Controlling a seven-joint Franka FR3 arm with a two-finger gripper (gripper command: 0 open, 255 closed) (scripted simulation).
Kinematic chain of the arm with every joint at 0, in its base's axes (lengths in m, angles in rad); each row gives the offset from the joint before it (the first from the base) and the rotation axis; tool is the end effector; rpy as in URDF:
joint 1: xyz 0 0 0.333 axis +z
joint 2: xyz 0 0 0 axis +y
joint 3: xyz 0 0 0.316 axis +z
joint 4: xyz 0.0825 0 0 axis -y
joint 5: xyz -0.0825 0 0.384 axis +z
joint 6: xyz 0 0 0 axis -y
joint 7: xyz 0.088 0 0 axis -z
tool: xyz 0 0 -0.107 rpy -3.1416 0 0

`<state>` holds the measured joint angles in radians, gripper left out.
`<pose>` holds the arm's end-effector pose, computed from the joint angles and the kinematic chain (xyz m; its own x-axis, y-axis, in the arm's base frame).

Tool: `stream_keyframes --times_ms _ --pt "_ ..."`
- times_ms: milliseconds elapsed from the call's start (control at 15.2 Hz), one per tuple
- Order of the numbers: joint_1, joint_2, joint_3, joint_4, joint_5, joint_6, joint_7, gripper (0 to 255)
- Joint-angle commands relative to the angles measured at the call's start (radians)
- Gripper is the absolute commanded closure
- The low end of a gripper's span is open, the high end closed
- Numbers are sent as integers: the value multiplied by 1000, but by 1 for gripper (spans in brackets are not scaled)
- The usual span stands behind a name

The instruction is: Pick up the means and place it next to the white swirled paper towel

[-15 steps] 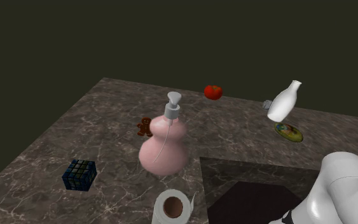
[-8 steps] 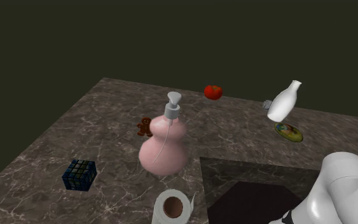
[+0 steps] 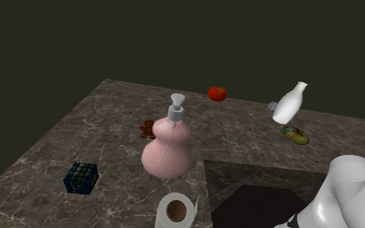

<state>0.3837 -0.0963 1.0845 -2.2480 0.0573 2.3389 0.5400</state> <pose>0.0487 0.5262 0.3977 0.6215 0.7712 0.1380 0.7813 -0.6230 -0.0374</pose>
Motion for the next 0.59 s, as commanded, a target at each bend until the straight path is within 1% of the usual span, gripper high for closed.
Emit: stream_keyframes --times_ms 0,198,264,528 --pt "-8 30 13 -15 -37 31 27 255" --pt "-16 80 26 -33 -102 71 75 255" --pt "-18 109 30 -41 -144 91 105 255" --pt "-16 109 27 -41 -144 91 105 255"
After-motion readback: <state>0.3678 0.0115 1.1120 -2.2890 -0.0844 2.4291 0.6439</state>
